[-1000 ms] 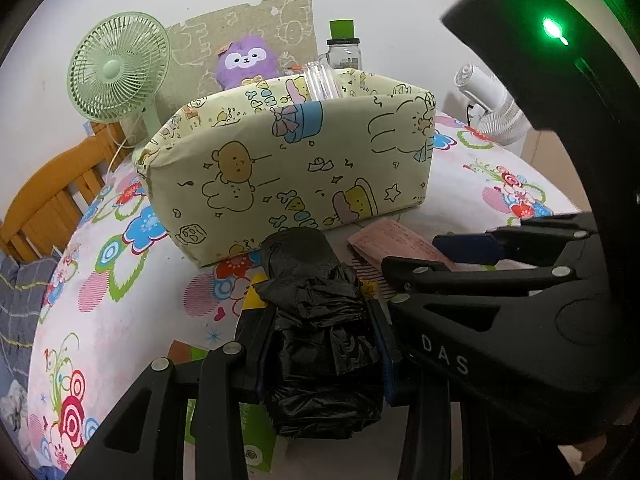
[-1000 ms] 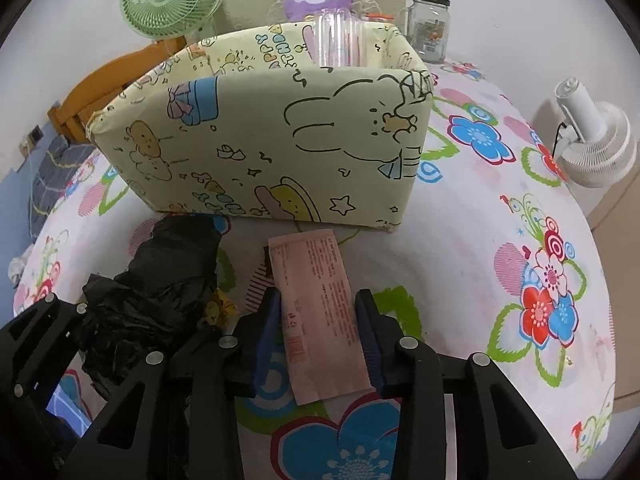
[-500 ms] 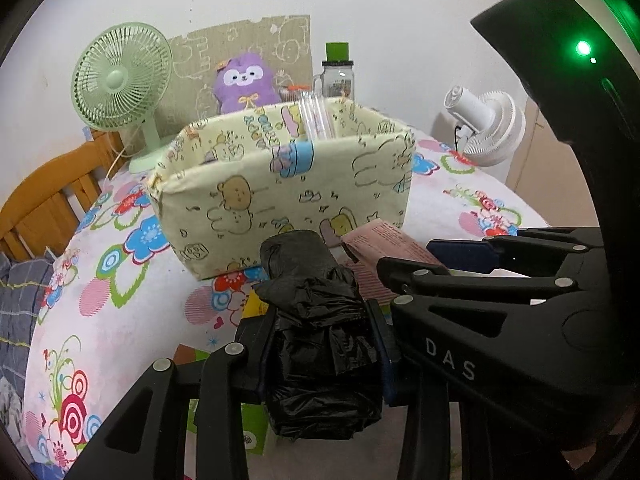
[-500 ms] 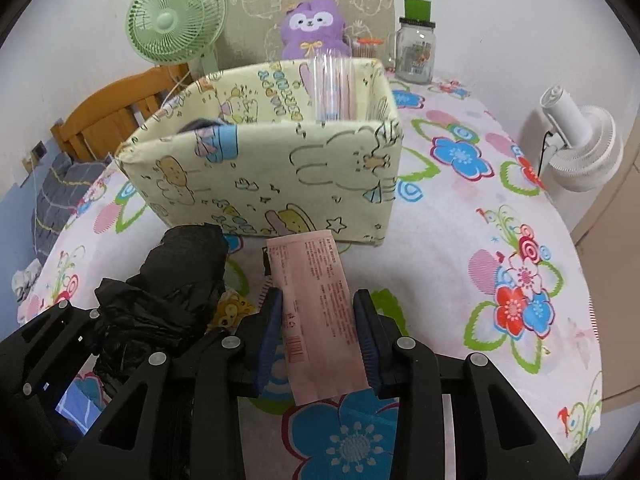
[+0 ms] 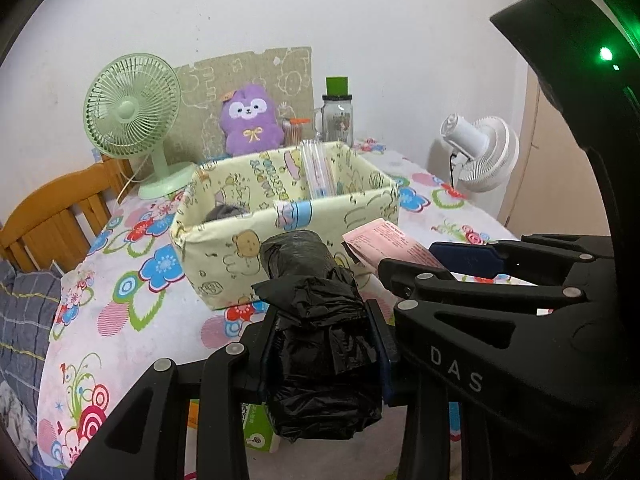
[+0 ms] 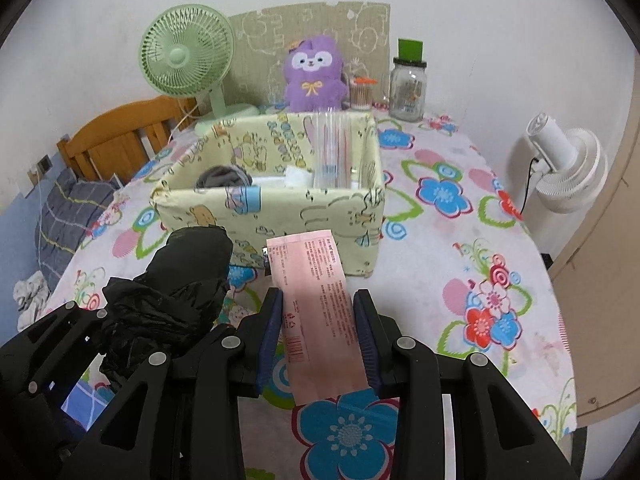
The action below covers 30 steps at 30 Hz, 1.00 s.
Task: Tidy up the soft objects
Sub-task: 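Carry the pink packet and black bag up over the fabric box with both tools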
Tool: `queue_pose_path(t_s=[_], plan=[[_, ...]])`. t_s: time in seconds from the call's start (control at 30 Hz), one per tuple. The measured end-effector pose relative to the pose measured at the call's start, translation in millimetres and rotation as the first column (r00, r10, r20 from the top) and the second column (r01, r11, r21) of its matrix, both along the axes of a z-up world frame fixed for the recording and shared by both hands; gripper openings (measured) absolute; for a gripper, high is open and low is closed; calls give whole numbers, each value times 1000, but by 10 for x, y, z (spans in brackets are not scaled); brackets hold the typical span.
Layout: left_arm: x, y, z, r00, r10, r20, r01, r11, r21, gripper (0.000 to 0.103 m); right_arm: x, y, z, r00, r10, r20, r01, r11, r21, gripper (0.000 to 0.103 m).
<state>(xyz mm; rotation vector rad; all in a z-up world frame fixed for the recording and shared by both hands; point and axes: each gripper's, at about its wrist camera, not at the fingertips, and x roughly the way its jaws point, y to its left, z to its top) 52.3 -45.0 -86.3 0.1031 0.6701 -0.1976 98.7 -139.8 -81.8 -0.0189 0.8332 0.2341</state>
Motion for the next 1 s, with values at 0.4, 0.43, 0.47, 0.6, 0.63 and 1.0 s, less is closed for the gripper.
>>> queue_pose_path(t_s=[0.4, 0.43, 0.47, 0.6, 0.63, 1.0], plan=[[21, -27, 250, 999, -3, 44, 3, 1000, -8, 39, -27, -41, 279, 998, -22, 55, 23, 1000, -6, 39], [23, -29, 270, 999, -3, 49, 3, 1000, -8, 39, -26, -44, 302, 998, -23, 59, 24, 1000, -6, 39], [29, -32, 296, 999, -2, 54, 3, 1000, -6, 39, -23, -44, 324, 998, -24, 64, 25, 1000, -6, 39], [61, -44, 380, 998, -1, 69, 1, 1000, 4, 39, 3, -48, 418, 997, -26, 77, 26, 1000, -4, 39], [63, -44, 394, 997, -1, 73, 1, 1000, 6, 39, 7, -46, 439, 996, -27, 81, 27, 1000, -3, 39], [183, -58, 578, 994, -10, 108, 8, 1000, 20, 39, 104, -65, 645, 992, -43, 121, 43, 999, 0, 39]])
